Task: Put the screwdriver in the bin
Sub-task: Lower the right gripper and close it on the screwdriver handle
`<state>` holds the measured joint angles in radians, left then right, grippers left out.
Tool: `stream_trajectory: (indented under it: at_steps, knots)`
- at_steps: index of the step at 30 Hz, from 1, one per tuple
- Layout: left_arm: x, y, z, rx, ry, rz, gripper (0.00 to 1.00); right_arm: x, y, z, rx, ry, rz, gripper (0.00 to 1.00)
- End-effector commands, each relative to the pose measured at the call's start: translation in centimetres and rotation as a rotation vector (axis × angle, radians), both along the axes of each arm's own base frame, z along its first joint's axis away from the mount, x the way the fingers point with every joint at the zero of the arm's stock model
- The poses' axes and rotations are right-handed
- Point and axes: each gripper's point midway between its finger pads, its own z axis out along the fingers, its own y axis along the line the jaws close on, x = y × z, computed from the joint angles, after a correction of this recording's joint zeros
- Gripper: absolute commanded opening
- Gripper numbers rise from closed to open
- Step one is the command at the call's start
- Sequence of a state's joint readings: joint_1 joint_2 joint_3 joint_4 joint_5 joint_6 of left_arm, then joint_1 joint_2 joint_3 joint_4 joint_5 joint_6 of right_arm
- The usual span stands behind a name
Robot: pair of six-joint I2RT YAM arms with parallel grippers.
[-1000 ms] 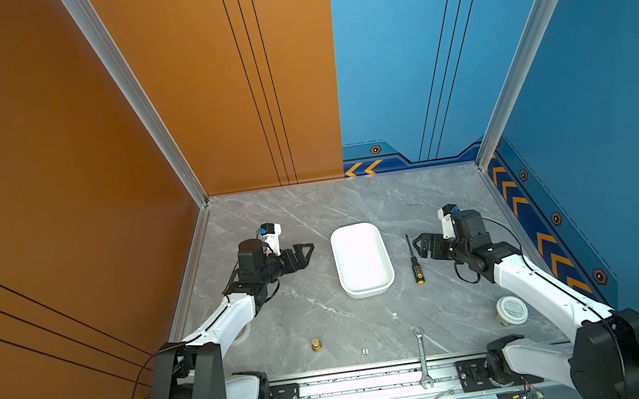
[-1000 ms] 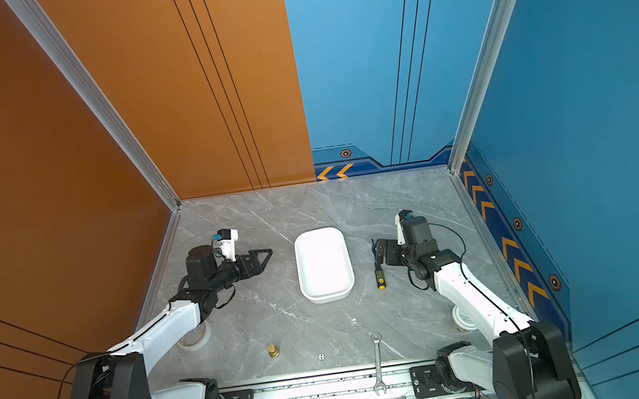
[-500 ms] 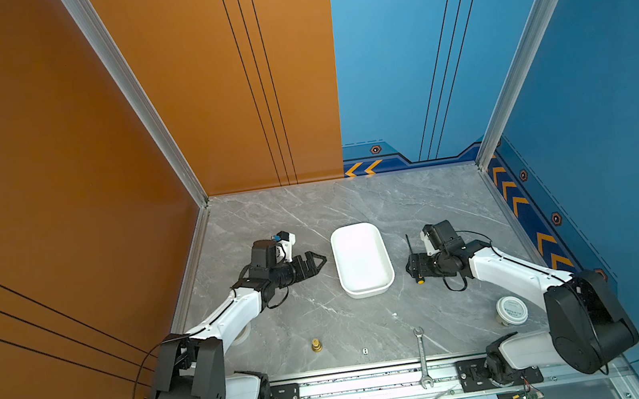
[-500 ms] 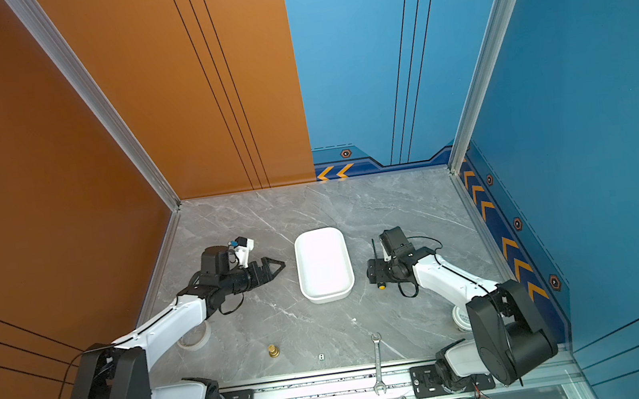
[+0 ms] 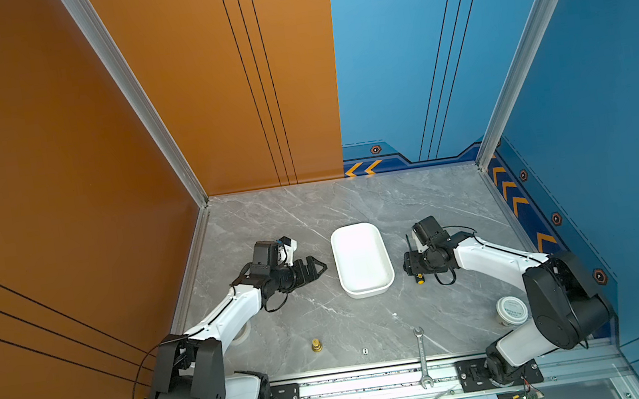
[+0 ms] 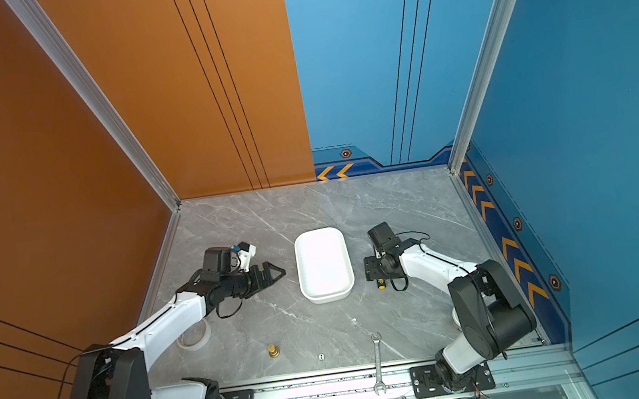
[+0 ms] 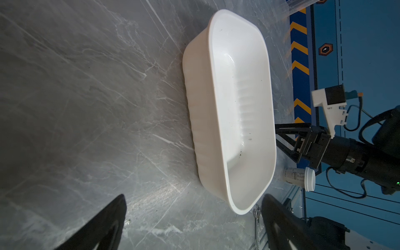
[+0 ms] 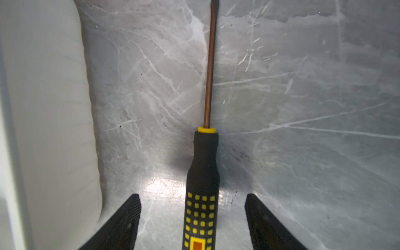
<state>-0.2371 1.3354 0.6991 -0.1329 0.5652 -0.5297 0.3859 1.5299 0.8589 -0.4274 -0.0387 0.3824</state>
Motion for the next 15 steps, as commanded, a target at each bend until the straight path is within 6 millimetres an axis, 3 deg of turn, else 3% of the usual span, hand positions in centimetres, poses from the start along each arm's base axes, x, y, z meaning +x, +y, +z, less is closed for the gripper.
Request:
stream_trajectory:
  at_steps: [1,15]
  knots:
    - [0.0,0.0,0.9,0.023,-0.023,-0.014,0.98,0.0,-0.6,0.1,-0.058,0.014,-0.007,0.73]
    - [0.2,-0.2,0.9,0.018,-0.014,-0.017,0.98,0.0,-0.6,-1.1,-0.102,0.048,0.002,0.59]
